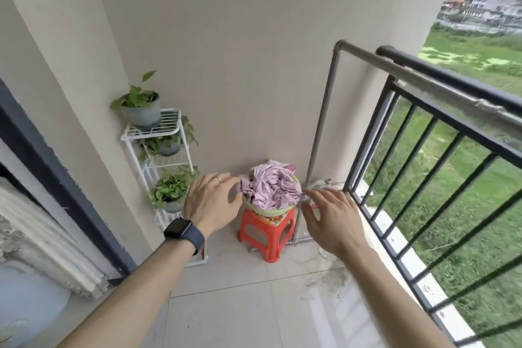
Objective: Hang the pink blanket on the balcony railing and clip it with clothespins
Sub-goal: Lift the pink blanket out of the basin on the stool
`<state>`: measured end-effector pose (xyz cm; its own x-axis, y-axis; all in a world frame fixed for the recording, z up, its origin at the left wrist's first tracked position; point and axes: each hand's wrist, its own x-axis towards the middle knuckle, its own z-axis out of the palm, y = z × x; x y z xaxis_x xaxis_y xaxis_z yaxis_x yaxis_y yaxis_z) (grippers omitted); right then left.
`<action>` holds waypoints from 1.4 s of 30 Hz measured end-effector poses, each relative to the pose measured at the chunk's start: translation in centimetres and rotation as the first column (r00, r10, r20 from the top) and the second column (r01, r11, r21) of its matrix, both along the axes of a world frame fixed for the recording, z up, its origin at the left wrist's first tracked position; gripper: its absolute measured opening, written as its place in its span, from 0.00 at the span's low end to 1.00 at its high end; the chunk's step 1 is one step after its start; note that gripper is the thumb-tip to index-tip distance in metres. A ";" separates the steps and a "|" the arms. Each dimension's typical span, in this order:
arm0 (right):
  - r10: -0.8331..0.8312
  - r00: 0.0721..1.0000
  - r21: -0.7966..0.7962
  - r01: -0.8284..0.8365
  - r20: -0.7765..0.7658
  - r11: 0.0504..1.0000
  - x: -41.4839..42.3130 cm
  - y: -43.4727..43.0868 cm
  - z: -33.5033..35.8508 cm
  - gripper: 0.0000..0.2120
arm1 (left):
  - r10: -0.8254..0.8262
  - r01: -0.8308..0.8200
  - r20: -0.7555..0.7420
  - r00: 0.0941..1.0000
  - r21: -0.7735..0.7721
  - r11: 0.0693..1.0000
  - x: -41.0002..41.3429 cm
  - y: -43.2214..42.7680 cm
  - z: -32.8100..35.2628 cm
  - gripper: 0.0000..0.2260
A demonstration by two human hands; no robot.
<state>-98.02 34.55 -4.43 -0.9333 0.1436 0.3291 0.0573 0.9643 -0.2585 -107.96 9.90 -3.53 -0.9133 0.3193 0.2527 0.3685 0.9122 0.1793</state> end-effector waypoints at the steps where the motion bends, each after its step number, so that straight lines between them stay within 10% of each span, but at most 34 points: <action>1: -0.007 1.000 -0.003 0.007 0.010 1.000 -1.8 0.1 -0.2 0.17 | -0.006 0.006 0.015 1.000 0.001 1.000 -2.1 0.3 -0.3 0.19; 24: -0.008 0.936 -0.170 0.073 0.352 0.983 -42.3 6.1 -13.1 0.16 | 0.003 -0.020 0.328 0.945 0.050 0.999 -40.7 8.2 -15.0 0.16; 42: -0.108 0.623 -0.180 0.382 0.775 0.906 -59.4 11.6 -33.2 0.24 | -0.069 0.152 0.778 0.625 -0.035 0.988 -60.4 16.3 -37.9 0.14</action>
